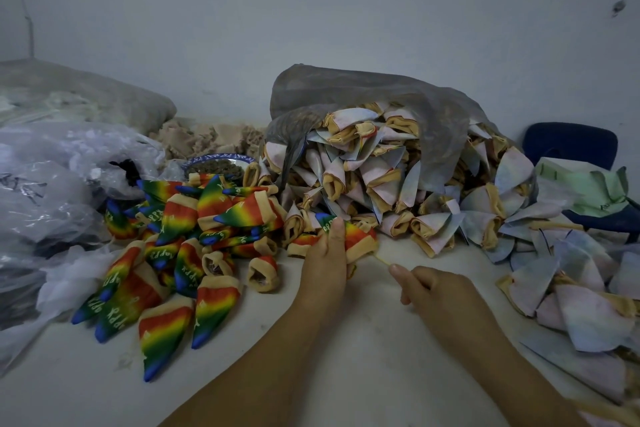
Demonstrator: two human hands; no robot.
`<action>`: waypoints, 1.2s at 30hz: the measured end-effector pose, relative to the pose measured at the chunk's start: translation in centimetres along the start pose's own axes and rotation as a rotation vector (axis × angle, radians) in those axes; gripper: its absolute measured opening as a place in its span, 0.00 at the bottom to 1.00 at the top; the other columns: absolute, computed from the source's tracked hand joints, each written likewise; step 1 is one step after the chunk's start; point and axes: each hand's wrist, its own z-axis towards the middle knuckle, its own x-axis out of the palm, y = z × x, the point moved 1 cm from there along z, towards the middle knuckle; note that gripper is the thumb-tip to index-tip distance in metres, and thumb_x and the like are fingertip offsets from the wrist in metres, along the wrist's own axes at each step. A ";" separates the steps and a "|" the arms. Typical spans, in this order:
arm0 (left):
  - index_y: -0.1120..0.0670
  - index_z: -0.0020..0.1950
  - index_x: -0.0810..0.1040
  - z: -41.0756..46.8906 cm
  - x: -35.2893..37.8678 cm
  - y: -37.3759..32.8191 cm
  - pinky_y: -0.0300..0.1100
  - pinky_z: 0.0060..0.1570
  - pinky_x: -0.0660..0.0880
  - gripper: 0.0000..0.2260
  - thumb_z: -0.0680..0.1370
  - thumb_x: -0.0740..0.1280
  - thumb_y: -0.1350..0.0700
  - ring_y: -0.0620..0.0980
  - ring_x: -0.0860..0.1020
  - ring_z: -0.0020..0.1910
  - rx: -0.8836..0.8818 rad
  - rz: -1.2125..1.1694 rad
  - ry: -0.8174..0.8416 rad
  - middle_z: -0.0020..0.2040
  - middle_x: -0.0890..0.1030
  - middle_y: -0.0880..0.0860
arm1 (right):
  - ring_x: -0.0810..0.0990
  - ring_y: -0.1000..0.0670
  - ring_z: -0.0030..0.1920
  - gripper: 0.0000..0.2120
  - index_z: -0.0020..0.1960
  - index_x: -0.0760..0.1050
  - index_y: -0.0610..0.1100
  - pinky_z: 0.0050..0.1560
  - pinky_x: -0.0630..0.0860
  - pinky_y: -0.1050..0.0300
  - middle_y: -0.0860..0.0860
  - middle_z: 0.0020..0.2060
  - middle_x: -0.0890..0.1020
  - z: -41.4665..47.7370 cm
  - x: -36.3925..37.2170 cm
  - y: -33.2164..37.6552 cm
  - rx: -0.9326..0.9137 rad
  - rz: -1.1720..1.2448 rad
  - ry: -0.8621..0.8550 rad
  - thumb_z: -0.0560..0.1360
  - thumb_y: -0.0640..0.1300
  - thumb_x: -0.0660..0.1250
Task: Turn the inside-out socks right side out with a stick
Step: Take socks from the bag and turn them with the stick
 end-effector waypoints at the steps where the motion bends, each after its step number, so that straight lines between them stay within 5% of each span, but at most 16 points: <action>1: 0.47 0.30 0.71 -0.1 0.0 0.0 0.29 0.29 0.66 0.26 0.71 0.49 0.28 0.37 0.69 0.24 0.004 -0.001 0.018 0.23 0.71 0.43 | 0.79 0.59 0.34 0.27 0.30 0.75 0.53 0.39 0.75 0.57 0.60 0.29 0.80 0.3 -0.6 -0.2 -0.012 -0.031 -0.006 0.66 0.73 0.51; 5: 0.46 0.25 0.75 -0.1 0.2 0.2 0.38 0.35 0.65 0.29 0.73 0.50 0.29 0.37 0.71 0.25 -0.001 -0.011 0.090 0.23 0.73 0.43 | 0.78 0.60 0.33 0.29 0.30 0.76 0.55 0.39 0.76 0.57 0.62 0.31 0.80 1.0 -1.9 -1.1 -0.034 -0.088 0.004 0.63 0.76 0.51; 12: 0.48 0.21 0.73 -0.4 0.2 -0.2 0.25 0.27 0.66 0.31 0.70 0.50 0.27 0.37 0.70 0.22 -0.032 0.036 0.160 0.21 0.72 0.45 | 0.80 0.57 0.34 0.25 0.33 0.79 0.58 0.41 0.78 0.52 0.54 0.32 0.82 1.4 -2.4 -2.5 -0.050 -0.035 0.056 0.64 0.76 0.55; 19: 0.50 0.32 0.78 -0.5 0.5 -0.4 0.41 0.41 0.71 0.29 0.68 0.55 0.26 0.44 0.76 0.33 -0.133 -0.023 0.175 0.27 0.77 0.46 | 0.79 0.65 0.34 0.25 0.32 0.80 0.54 0.38 0.73 0.59 0.59 0.31 0.82 1.1 -2.5 -2.6 0.022 0.062 0.107 0.64 0.74 0.59; 23: 0.55 0.43 0.79 -0.6 1.1 -0.6 0.46 0.45 0.73 0.30 0.79 0.52 0.32 0.52 0.78 0.41 -0.159 0.092 0.140 0.40 0.80 0.56 | 0.79 0.67 0.35 0.23 0.31 0.80 0.55 0.35 0.69 0.61 0.61 0.30 0.82 0.7 -1.7 -1.8 0.074 0.135 0.093 0.63 0.72 0.59; 32: 0.51 0.28 0.71 -0.8 0.7 -0.7 0.42 0.36 0.65 0.31 0.71 0.45 0.28 0.42 0.70 0.24 -0.071 0.052 0.046 0.22 0.71 0.46 | 0.77 0.65 0.33 0.25 0.29 0.79 0.51 0.35 0.68 0.61 0.58 0.27 0.80 0.0 0.6 -0.2 0.059 0.144 0.028 0.67 0.70 0.58; 36: 0.48 0.31 0.80 -0.5 0.4 0.0 0.32 0.35 0.70 0.33 0.70 0.46 0.26 0.38 0.76 0.28 -0.064 -0.004 0.080 0.29 0.80 0.46 | 0.81 0.59 0.36 0.27 0.30 0.78 0.55 0.40 0.76 0.55 0.59 0.30 0.81 0.4 0.0 -0.8 0.034 0.090 -0.005 0.63 0.75 0.55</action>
